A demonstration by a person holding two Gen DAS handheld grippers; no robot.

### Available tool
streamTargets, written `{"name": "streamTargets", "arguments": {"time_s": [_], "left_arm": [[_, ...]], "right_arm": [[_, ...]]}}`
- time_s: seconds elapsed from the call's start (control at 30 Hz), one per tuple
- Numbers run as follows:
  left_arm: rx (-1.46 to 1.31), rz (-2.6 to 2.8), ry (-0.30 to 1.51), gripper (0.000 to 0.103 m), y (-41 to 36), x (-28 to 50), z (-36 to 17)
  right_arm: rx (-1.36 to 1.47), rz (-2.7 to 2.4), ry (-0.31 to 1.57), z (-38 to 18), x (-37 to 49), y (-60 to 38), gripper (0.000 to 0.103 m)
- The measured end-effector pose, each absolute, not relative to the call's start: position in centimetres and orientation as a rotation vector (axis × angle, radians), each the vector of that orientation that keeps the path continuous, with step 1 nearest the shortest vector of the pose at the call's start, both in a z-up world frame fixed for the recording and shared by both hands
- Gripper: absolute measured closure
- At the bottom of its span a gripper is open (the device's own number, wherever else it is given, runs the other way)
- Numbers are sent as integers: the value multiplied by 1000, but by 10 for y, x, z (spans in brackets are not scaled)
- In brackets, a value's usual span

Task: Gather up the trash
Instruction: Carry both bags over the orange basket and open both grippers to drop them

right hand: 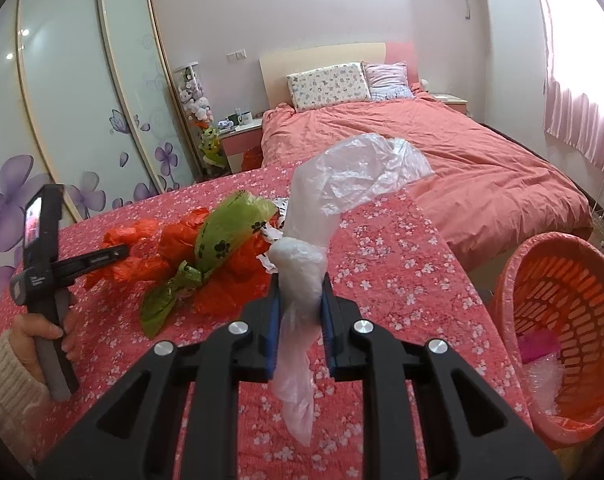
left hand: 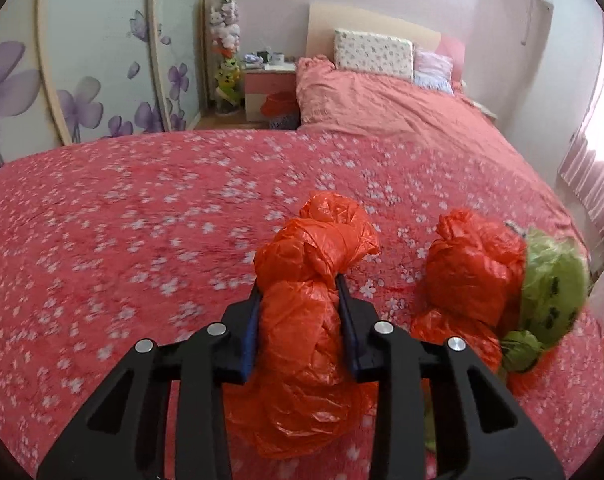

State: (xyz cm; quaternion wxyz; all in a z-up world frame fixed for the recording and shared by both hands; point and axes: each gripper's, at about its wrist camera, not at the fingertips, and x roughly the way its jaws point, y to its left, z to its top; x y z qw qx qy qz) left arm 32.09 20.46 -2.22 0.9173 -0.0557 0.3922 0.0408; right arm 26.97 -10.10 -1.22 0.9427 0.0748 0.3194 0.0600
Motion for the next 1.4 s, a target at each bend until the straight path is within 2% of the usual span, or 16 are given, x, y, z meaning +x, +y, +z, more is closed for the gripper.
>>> {"name": "streamTargets", "arguments": {"time_s": [0.5, 0.93, 1.4], "left_arm": [[-74, 51, 686, 69, 159, 232, 45], [-30, -145, 647, 69, 65, 186, 59], [31, -317, 650, 69, -22, 174, 45]], "right_arm": [[173, 93, 599, 20, 214, -130, 84], [204, -2, 557, 31, 168, -188, 84], [260, -108, 564, 15, 148, -253, 84]]}}
